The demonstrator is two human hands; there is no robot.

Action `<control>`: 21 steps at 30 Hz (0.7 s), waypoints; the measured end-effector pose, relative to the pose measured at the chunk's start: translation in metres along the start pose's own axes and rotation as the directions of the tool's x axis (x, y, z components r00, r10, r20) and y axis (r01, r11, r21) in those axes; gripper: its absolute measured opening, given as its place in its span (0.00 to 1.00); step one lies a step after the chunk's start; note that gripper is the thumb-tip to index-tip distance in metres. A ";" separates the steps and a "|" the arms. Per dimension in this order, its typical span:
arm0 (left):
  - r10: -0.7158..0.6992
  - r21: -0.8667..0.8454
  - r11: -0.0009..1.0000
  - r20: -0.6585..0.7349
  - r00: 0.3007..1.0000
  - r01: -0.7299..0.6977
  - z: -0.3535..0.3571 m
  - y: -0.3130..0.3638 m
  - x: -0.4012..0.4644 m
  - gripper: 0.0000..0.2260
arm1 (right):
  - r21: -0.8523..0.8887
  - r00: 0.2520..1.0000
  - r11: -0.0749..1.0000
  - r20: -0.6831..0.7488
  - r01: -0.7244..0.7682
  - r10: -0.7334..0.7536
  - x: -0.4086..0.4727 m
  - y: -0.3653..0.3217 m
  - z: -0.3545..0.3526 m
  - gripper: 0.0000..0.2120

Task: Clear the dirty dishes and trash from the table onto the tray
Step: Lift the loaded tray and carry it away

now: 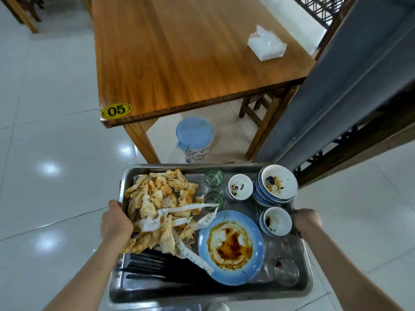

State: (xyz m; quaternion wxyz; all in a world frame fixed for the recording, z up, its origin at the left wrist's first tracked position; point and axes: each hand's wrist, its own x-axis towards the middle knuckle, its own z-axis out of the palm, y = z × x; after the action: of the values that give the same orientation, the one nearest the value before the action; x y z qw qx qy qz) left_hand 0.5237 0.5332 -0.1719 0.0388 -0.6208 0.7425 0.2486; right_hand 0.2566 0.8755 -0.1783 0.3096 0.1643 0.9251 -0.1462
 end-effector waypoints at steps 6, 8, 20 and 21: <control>0.062 0.000 0.998 0.021 0.998 -0.062 -0.016 0.017 -0.030 0.11 | 0.130 0.998 0.991 -0.047 -0.045 0.052 -0.024 0.035 -0.027 0.06; 0.097 0.004 0.995 0.032 0.995 -0.097 -0.022 0.023 -0.041 0.11 | 0.145 0.996 0.987 -0.053 -0.064 0.072 -0.034 0.049 -0.036 0.07; 0.226 0.048 0.972 0.057 0.972 -0.229 -0.042 0.058 -0.094 0.06 | 0.362 0.953 0.904 -0.106 -0.228 0.283 -0.080 0.138 -0.071 0.15; 0.252 0.061 0.965 0.070 0.965 -0.256 -0.043 0.063 -0.098 0.06 | 0.381 0.947 0.894 -0.115 -0.235 0.299 -0.084 0.145 -0.074 0.15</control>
State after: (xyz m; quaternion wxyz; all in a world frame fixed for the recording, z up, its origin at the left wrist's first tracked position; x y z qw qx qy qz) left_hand 0.4968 0.6107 -0.0784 0.0510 -0.5109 0.8226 0.2444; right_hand 0.3387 1.0160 -0.0937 0.2109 0.3563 0.8737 -0.2555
